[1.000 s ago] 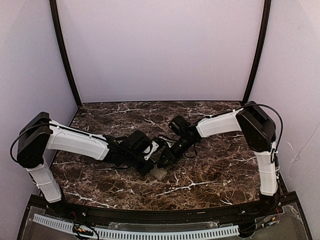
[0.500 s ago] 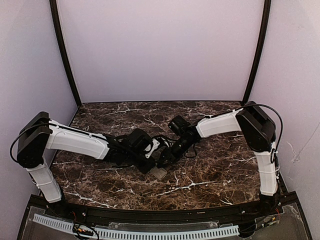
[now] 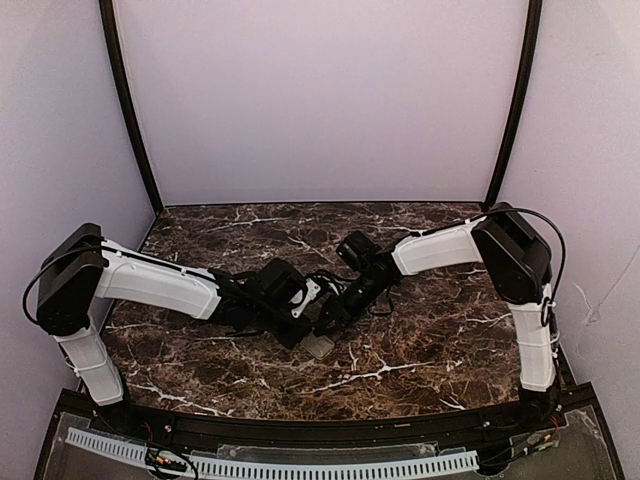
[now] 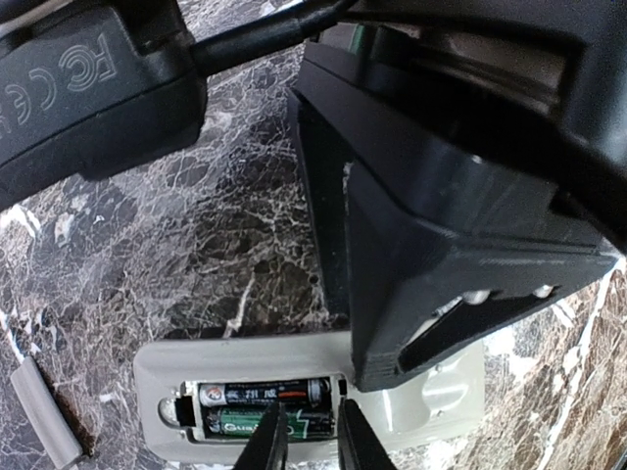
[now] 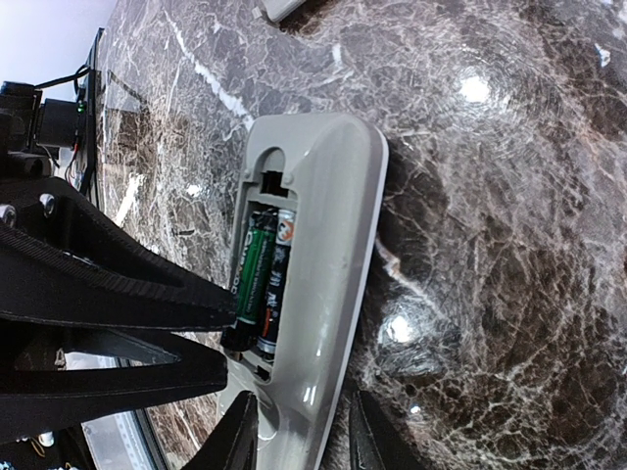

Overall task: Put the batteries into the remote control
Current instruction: Press the battery in the battery compartment.

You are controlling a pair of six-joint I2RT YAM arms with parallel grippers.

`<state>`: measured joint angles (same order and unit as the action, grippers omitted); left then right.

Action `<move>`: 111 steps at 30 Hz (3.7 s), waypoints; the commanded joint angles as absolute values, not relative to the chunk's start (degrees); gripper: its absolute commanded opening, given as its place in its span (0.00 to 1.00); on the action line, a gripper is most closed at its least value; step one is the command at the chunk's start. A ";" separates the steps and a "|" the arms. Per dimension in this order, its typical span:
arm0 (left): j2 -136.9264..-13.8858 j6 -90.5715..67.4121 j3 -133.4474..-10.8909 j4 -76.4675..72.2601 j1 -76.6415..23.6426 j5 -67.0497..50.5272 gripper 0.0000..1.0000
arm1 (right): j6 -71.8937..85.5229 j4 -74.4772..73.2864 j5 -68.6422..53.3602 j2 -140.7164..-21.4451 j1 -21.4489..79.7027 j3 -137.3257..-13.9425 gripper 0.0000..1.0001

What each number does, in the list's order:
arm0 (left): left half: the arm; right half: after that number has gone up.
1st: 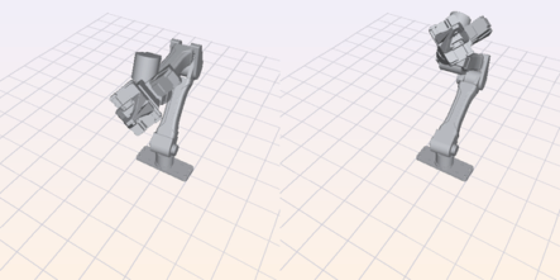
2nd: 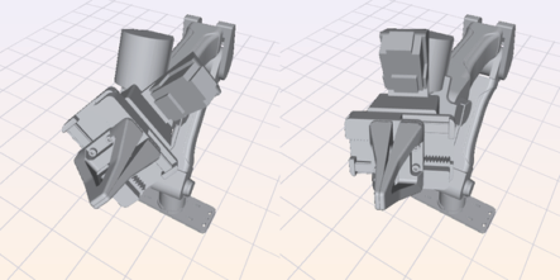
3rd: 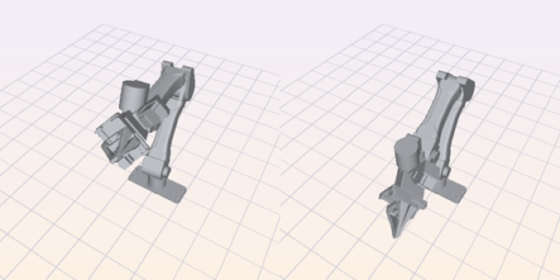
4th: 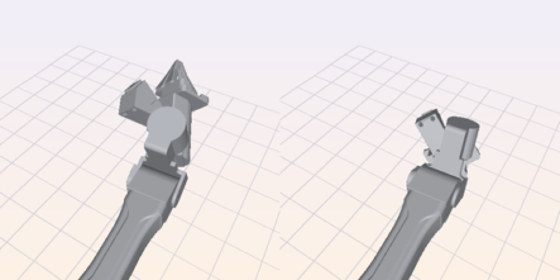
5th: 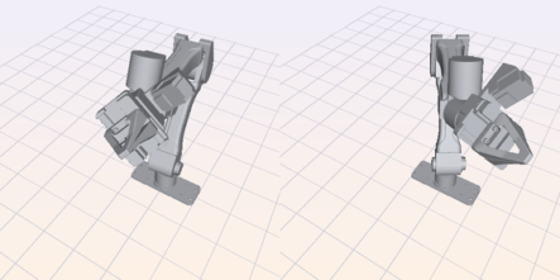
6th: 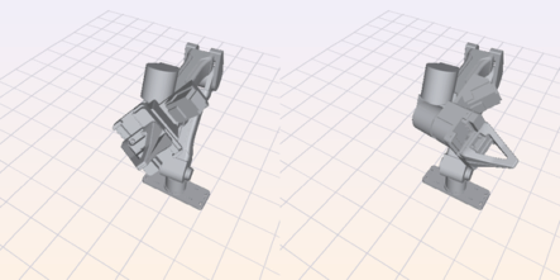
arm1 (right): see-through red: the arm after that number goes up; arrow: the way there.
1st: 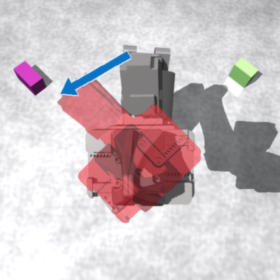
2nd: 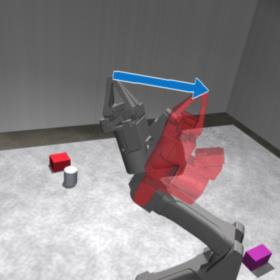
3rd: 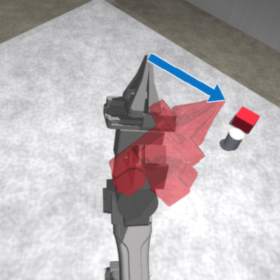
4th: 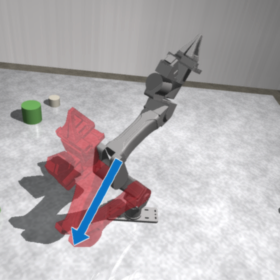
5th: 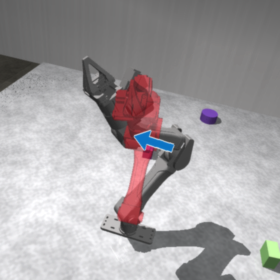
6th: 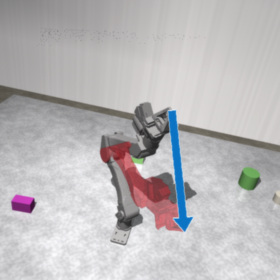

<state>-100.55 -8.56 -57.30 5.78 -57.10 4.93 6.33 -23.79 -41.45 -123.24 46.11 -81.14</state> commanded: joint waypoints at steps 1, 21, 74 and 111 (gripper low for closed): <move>-101.09 -8.17 -57.69 5.70 -56.88 4.22 0.19 | 5.93 -26.21 -37.80 -126.62 47.02 -80.60 0.32; -102.65 -7.18 -56.43 8.04 -56.78 6.53 0.11 | 5.45 -26.87 -37.27 -126.74 47.02 -80.51 0.30; -100.18 -7.26 -41.97 -10.24 -54.29 4.12 0.21 | 4.88 -28.64 -36.83 -125.74 47.03 -81.23 0.32; -91.62 -3.86 -46.50 -3.50 -55.23 -1.40 0.23 | 6.06 -26.78 -36.67 -126.37 48.16 -80.52 0.34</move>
<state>-90.72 -5.13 -46.70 -4.56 -54.68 -0.51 5.50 -24.14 -41.08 -123.74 47.18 -82.15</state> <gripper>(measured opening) 0.232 0.334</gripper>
